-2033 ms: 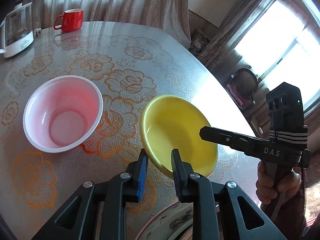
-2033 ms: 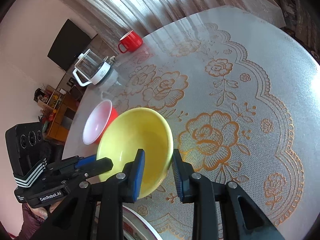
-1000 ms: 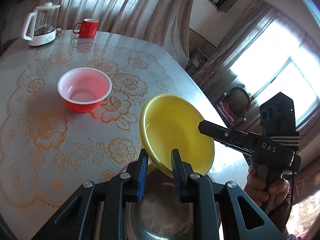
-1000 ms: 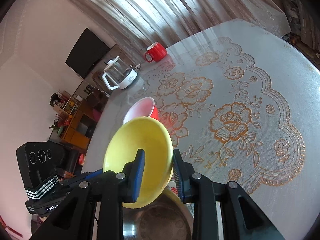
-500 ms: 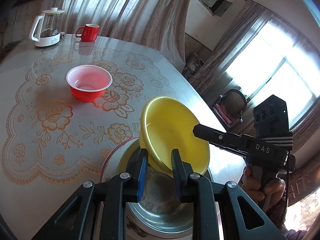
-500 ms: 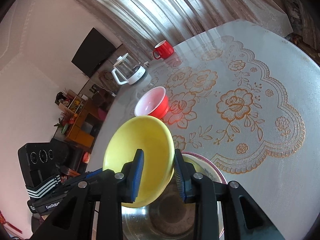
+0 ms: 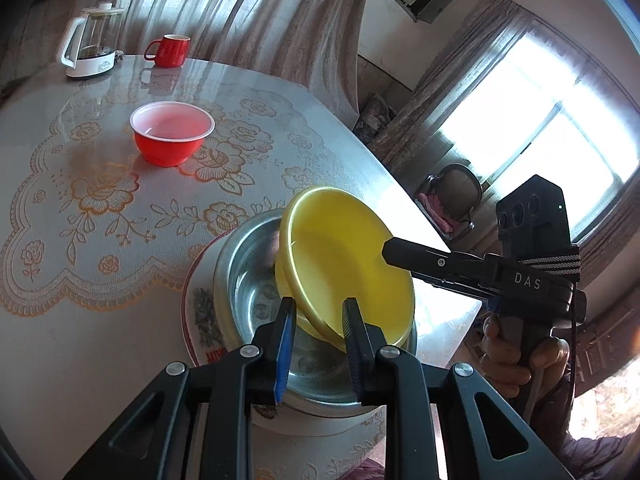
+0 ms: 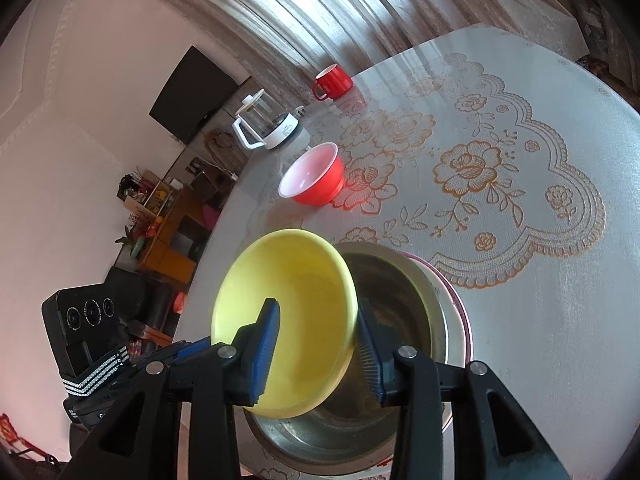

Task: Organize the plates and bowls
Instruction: 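Lower the yellow bowl into the steel bowl with the right tool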

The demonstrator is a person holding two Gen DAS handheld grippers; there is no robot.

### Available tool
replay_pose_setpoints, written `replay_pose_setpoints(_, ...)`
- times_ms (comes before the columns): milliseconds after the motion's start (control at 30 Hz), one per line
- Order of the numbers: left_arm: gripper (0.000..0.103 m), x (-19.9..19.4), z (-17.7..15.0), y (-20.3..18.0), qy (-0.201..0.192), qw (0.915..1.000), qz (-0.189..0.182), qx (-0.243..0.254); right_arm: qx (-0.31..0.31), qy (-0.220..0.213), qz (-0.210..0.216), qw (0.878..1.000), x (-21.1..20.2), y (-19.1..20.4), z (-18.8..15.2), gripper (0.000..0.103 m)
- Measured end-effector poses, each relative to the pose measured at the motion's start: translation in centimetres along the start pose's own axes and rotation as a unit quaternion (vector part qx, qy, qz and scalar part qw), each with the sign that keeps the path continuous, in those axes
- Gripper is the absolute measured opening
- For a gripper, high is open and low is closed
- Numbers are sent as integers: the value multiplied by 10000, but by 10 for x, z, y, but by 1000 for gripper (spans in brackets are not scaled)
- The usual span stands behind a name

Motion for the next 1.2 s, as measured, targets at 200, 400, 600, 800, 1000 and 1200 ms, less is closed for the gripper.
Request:
replay_pose_setpoints(200, 23, 3, -11, -1, 44, 10000, -20, -24, -30, 139, -43, 9999, 3, 3, -15, 47)
replay_pose_setpoints(400, 23, 4, -17, -5, 67, 9999, -91, -29, -112, 142, -174, 9997, 2, 4, -22, 48)
replay_pose_setpoints(600, 23, 0, -19, -9, -7, 9999, -144, -13, -80, 120, -232, 9996, 1, 1, -23, 49)
replay_pose_setpoints(800, 23, 1, -22, -9, -39, 10000, 3, -46, -174, 136, -365, 9991, 3, 6, -24, 49)
replay_pose_setpoints(1000, 23, 3, -27, -10, 4, 9999, -46, -132, -120, 174, -404, 9990, 6, 1, -25, 49)
replay_pose_setpoints(1200, 23, 0, -28, -4, -58, 9997, 36, -255, -154, 199, -381, 9990, 9, 2, -25, 50)
Point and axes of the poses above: each gripper's, at about its wrist camera, not at the fingertips, and x roughly the way its jaws point, y to its left, z to its top, the point moved 8 cm from there along x, roughly the way its jaws point, and after that the axes turned 15 degrees about y, right-handed, at the moved point
